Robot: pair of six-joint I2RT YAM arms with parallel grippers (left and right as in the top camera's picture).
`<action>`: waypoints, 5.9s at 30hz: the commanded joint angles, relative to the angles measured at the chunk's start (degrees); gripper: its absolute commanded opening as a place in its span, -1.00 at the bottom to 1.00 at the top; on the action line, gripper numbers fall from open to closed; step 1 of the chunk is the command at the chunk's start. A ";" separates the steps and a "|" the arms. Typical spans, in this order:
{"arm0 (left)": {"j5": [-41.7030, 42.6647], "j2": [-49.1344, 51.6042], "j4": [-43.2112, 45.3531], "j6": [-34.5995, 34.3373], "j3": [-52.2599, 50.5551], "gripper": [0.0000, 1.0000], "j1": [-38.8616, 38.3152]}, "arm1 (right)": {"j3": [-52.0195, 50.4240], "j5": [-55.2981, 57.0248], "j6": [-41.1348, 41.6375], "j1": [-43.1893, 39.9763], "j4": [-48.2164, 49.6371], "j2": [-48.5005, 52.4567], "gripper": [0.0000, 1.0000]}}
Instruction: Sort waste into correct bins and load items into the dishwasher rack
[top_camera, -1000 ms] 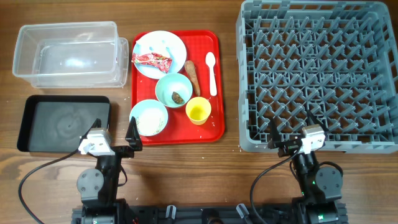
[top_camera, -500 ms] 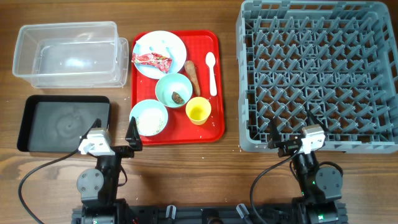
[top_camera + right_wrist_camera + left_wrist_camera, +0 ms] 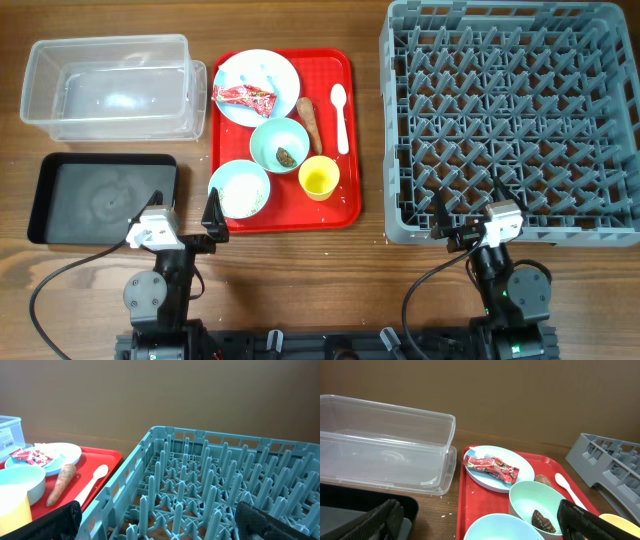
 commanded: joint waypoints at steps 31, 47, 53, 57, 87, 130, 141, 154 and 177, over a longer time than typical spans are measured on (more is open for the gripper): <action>0.46 -0.63 0.13 1.09 -0.48 1.00 -0.07 | -0.11 -0.68 0.33 -0.13 0.13 -0.42 0.99; 0.44 -0.63 0.15 1.11 -0.48 1.00 -0.07 | -0.11 -0.66 0.26 -0.13 0.13 -0.42 0.99; 3.91 -0.61 0.61 0.68 -0.46 1.00 -0.11 | -0.11 -1.40 3.50 -0.13 1.44 -0.20 0.99; 4.87 -0.11 1.33 0.04 1.38 1.00 -0.11 | 0.33 -8.90 3.39 -0.13 5.73 -0.17 1.00; 15.50 112.89 -27.54 0.20 96.54 1.00 -10.93 | 61.37 -24.09 4.24 -0.13 -31.67 64.78 0.99; -16.24 109.66 -37.94 -24.37 102.64 -0.92 -15.13 | 61.02 -24.26 9.86 -0.13 -35.30 72.74 0.99; -16.24 108.28 -39.50 -24.39 102.40 -0.92 3.10 | 61.02 -24.26 11.02 -0.13 -35.23 72.74 1.00; -9.57 114.88 -37.42 -15.85 105.04 1.00 5.05 | 61.02 -24.26 10.97 -0.13 -35.23 72.72 1.00; -1.40 131.40 -37.66 4.04 105.13 0.92 -14.40 | 61.02 -24.24 10.95 -0.13 -36.72 72.74 1.00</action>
